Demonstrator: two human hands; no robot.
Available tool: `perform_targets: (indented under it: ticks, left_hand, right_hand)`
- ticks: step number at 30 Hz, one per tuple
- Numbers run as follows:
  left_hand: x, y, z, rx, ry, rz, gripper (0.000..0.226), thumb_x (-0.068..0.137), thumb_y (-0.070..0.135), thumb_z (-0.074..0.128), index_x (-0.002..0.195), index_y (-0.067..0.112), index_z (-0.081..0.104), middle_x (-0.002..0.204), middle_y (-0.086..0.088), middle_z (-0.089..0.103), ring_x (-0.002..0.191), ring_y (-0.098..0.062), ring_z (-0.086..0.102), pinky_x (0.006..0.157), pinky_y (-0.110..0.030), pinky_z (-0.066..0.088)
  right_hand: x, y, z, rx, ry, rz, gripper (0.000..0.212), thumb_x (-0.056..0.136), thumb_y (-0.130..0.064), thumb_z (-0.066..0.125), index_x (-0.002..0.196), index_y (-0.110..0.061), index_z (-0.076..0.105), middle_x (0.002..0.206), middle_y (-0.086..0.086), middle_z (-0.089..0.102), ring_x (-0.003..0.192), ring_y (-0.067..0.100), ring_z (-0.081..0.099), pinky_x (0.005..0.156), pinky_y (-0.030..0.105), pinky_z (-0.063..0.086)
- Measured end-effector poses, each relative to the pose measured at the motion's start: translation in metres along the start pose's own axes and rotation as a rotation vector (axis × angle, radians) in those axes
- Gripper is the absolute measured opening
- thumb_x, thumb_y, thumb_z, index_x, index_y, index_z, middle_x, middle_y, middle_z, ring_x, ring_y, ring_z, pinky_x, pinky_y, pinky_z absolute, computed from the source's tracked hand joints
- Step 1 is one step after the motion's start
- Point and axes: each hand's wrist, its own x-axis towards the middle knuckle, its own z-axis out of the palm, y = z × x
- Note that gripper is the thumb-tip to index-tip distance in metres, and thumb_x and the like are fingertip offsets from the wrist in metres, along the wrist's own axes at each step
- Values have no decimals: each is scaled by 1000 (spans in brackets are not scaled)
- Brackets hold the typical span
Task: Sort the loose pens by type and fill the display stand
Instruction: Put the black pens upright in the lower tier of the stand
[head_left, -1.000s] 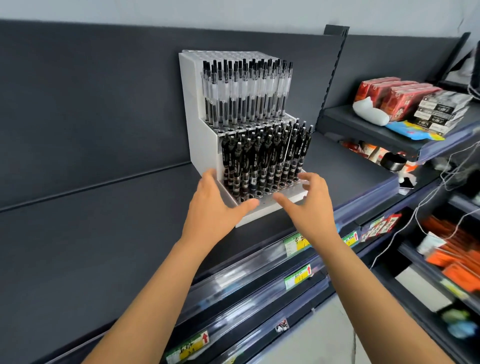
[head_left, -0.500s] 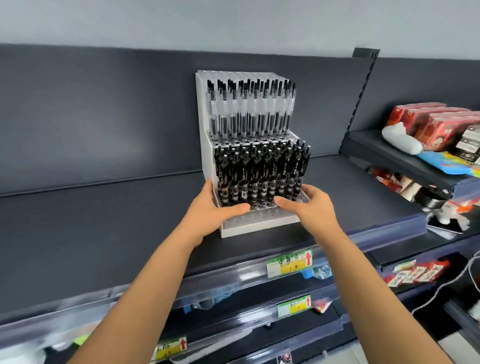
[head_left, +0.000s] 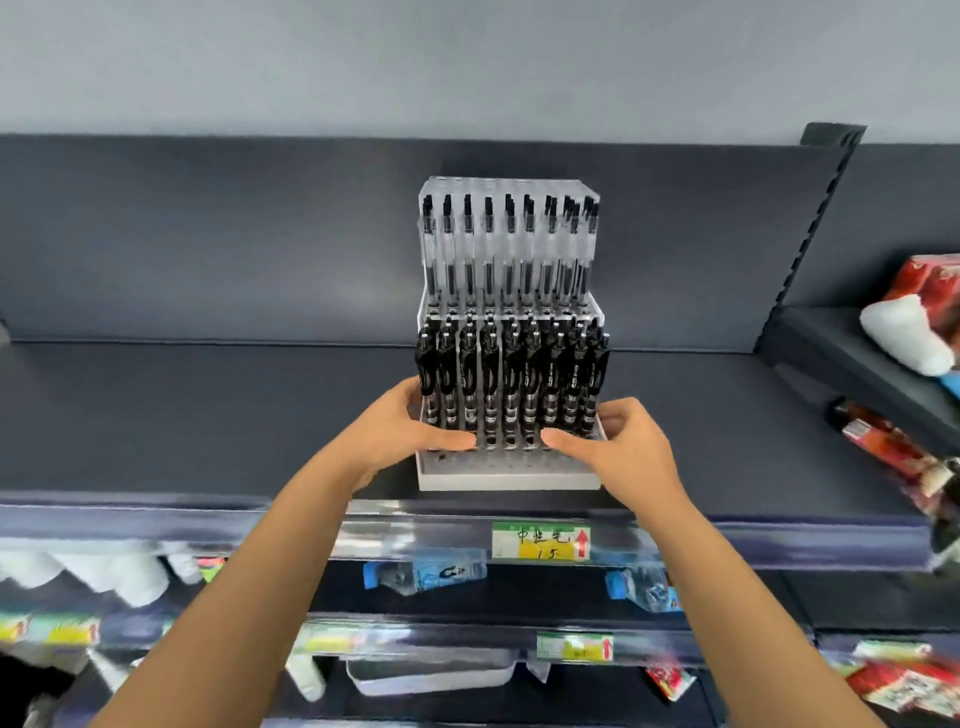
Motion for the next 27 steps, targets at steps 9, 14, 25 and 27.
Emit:
perform_targets:
  ticks: [9, 14, 25, 27]
  left_hand:
    - [-23, 17, 0, 73, 468, 446, 42, 74, 40, 78, 104, 23, 54, 91, 12, 56, 82, -3, 51, 75, -13, 42]
    - [-23, 10, -11, 63, 434, 539, 33, 78, 29, 79, 101, 19, 57, 91, 4, 61, 81, -10, 54, 76, -17, 44]
    - [-24, 18, -13, 102, 463, 514, 7, 84, 22, 73, 86, 23, 66, 78, 9, 67, 69, -7, 59, 68, -15, 48]
    - [-25, 17, -13, 125, 486, 502, 7, 84, 22, 74, 85, 24, 67, 76, 9, 67, 68, -6, 59, 67, -14, 48]
  right_hand:
    - [6, -22, -4, 168, 142, -266, 62, 63, -42, 84, 117, -24, 59, 113, -12, 63, 102, 9, 60, 83, 28, 53]
    - [2, -19, -1, 202, 223, -300, 56, 67, -32, 85, 115, -26, 59, 113, -12, 61, 97, 5, 61, 72, 17, 51]
    - [6, -19, -29, 126, 201, -411, 12, 82, -14, 74, 91, -19, 69, 84, -1, 69, 74, 19, 66, 77, 43, 57]
    - [10, -17, -32, 100, 163, -407, 10, 82, -17, 74, 89, -23, 69, 83, -3, 70, 76, 19, 67, 79, 43, 57]
